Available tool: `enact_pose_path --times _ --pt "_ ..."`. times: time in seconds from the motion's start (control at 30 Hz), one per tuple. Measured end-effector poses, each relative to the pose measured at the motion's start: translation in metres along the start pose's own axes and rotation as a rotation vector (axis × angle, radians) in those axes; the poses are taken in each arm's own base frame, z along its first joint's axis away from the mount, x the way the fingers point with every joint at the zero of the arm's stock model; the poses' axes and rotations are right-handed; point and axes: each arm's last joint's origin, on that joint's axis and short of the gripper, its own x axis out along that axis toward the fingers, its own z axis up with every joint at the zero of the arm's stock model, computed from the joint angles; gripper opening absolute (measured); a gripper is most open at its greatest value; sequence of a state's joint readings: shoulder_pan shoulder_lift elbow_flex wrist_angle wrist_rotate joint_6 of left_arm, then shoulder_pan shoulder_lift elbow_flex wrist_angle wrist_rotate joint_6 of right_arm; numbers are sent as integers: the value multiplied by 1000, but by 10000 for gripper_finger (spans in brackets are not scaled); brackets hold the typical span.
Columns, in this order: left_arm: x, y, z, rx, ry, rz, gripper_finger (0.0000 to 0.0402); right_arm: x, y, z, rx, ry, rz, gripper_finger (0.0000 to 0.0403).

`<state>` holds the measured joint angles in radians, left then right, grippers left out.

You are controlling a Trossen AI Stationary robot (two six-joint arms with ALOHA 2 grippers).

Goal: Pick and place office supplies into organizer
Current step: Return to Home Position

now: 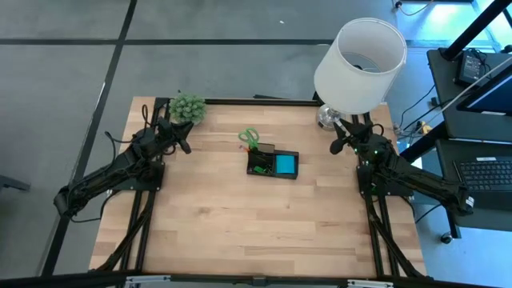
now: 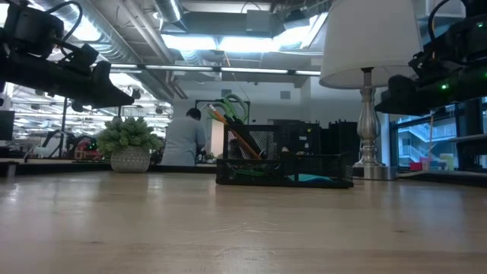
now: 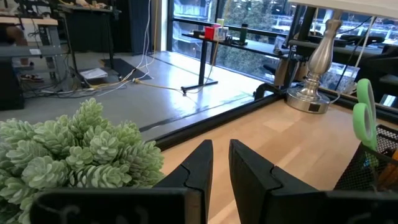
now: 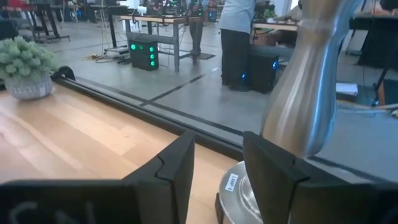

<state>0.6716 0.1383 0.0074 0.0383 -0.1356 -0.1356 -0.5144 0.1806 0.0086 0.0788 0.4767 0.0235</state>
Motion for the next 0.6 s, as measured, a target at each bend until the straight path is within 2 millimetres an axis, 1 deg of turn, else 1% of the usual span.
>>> enact_pose_path --times 0.07,0.4,0.6 --pt "0 0 0 0 0 0 47 0 0 0 25 0 0 140" --pt "0 0 0 0 0 0 47 0 0 0 25 0 -2 140" --pt "0 0 0 0 0 0 47 1 -4 0 28 -1 -41 140"
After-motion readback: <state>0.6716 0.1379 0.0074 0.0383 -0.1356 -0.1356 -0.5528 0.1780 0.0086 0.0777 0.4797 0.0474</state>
